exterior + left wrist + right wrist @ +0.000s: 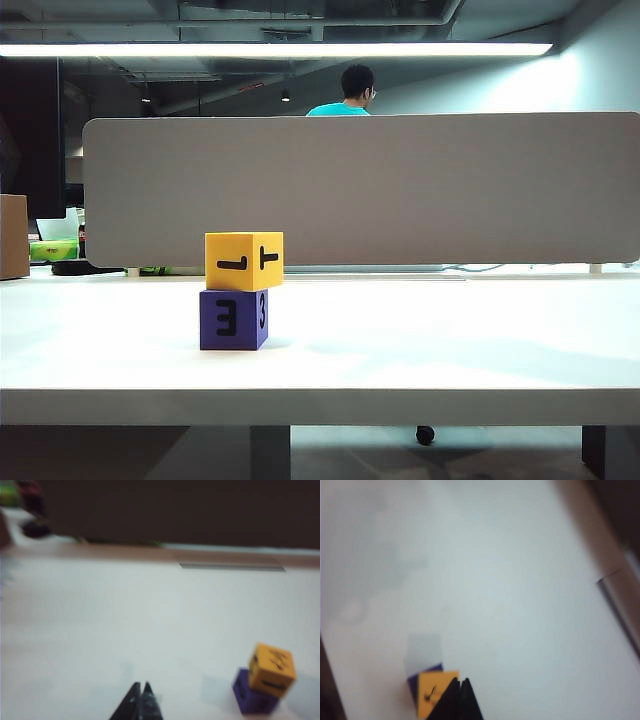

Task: Stack the letter block on the right onto the letter block on the left.

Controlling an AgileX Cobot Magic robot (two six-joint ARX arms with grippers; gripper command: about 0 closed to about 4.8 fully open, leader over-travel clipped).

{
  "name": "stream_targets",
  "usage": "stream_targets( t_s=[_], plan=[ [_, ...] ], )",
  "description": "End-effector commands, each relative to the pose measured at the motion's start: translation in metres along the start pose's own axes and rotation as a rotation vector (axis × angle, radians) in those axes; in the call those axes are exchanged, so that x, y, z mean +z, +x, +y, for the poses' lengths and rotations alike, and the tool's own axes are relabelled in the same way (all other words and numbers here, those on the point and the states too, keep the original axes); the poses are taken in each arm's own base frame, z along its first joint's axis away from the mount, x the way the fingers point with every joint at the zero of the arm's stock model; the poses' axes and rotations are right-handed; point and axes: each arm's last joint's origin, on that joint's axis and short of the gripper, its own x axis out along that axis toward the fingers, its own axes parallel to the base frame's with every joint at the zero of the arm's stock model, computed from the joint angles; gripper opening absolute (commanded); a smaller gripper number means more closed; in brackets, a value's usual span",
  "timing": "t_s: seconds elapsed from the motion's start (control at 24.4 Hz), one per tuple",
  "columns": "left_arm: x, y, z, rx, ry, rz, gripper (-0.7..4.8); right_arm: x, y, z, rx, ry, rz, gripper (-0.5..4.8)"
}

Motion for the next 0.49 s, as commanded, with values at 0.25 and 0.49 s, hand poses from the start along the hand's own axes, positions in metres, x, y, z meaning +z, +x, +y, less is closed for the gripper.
stream_targets(
  t_s=[0.25,0.49],
  plan=[
    [-0.019,-0.017,0.002,0.089,0.018,-0.205,-0.05,0.014,-0.046,-0.008,-0.037,0.011,-0.191,-0.1],
    [-0.041,-0.002,0.005,0.085,0.019,-0.199,-0.05,0.015,-0.078,-0.008,-0.034,0.003,-0.25,-0.1]
  ],
)
